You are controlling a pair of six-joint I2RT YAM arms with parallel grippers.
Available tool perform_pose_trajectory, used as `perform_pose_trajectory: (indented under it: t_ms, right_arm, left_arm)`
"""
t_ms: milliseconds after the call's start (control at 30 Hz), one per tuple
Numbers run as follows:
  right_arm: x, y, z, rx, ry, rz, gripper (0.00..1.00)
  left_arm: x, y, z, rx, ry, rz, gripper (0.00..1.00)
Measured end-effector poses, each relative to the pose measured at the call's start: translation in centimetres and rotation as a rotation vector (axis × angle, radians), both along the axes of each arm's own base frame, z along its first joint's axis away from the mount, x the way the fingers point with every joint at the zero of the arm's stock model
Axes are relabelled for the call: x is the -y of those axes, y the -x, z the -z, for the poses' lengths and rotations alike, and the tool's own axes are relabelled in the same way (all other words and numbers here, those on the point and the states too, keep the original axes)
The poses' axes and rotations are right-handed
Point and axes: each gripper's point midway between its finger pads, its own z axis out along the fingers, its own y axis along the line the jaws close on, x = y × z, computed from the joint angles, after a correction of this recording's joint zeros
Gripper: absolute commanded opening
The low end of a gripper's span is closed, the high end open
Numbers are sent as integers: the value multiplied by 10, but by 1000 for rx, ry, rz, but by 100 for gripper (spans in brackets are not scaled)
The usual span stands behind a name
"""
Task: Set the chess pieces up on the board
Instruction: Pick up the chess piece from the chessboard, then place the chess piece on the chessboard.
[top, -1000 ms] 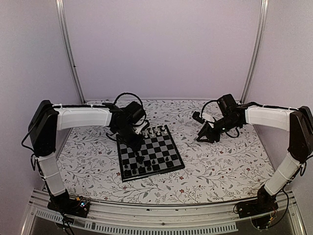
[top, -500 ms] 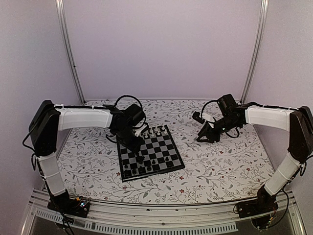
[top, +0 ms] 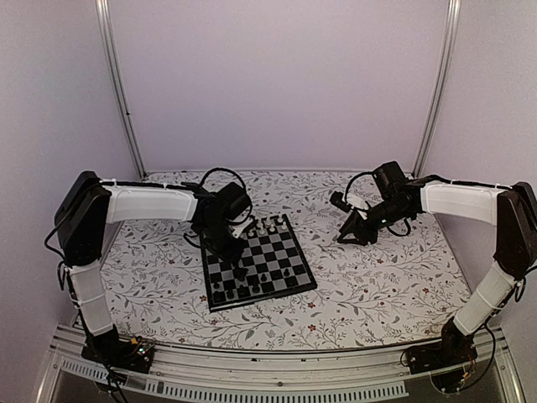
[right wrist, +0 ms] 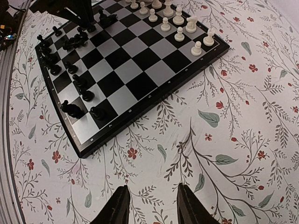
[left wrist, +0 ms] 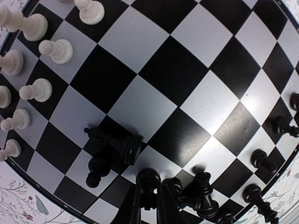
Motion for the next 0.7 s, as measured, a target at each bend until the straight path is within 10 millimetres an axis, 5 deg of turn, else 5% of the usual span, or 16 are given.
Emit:
perform_pose_trajectory:
  t_ms: [167,367,567,700]
  right_arm:
    - [0,0,0,1,0,-1,36]
    - [0,0,0,1,0,-1,36]
    - [0,0,0,1,1,-1,36]
    - [2,-1,1,4,10,7,36]
  left_arm:
    - [-1,0,-6,7,-16,0,9]
    - [10,-11,-41,73,17,6,9]
    - [39,-13,-74,130,85,59,9]
    - [76,-2,-97,164,143,148,9]
